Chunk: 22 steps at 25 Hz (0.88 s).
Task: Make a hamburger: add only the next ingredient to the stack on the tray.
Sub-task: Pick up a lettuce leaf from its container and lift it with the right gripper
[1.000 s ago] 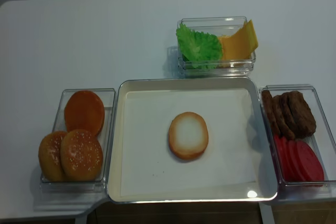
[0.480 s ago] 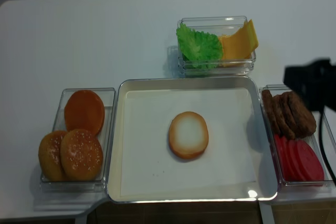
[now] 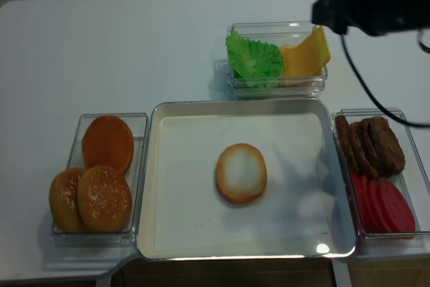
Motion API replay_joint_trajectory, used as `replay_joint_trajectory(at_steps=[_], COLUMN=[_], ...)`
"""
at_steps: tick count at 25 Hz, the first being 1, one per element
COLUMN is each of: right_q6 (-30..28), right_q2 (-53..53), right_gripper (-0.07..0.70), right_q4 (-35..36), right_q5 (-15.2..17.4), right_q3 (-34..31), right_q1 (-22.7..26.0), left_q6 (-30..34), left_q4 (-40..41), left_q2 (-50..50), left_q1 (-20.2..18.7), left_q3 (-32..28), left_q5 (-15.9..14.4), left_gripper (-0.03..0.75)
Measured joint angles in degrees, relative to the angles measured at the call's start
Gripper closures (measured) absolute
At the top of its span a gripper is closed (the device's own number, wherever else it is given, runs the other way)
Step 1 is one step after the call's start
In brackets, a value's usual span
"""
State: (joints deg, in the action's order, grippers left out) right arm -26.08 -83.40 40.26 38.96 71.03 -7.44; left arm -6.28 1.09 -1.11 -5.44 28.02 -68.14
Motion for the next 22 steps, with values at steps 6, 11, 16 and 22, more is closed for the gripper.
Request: replay_joint_trajectory(at_steps=[6, 11, 16, 22], right_q6=[-1.39, -2.23, -2.23, -2.27], right_q2=[-14.55, -24.61, -32.41, -37.53], right_gripper=[0.164, 0.162, 0.156, 0.127], right_q4=[0.34, 0.55, 0.68, -0.72], right_q5=[-0.97, -0.97, -1.1, -2.2], right_q3=[11.46, 20.1, 27.56, 30.72], right_q1=[-5.81, -9.28, -12.15, -13.3], left_q6=[0.0, 0.0, 0.0, 0.0], left_q4=[0.0, 0.0, 0.0, 0.0], left_q2=[0.0, 0.0, 0.0, 0.0], left_q1=[0.0, 0.0, 0.0, 0.0], left_q3=[0.0, 0.0, 0.0, 0.0], left_q5=[0.0, 0.0, 0.0, 0.0], left_gripper=[0.343, 0.343, 0.343, 0.343])
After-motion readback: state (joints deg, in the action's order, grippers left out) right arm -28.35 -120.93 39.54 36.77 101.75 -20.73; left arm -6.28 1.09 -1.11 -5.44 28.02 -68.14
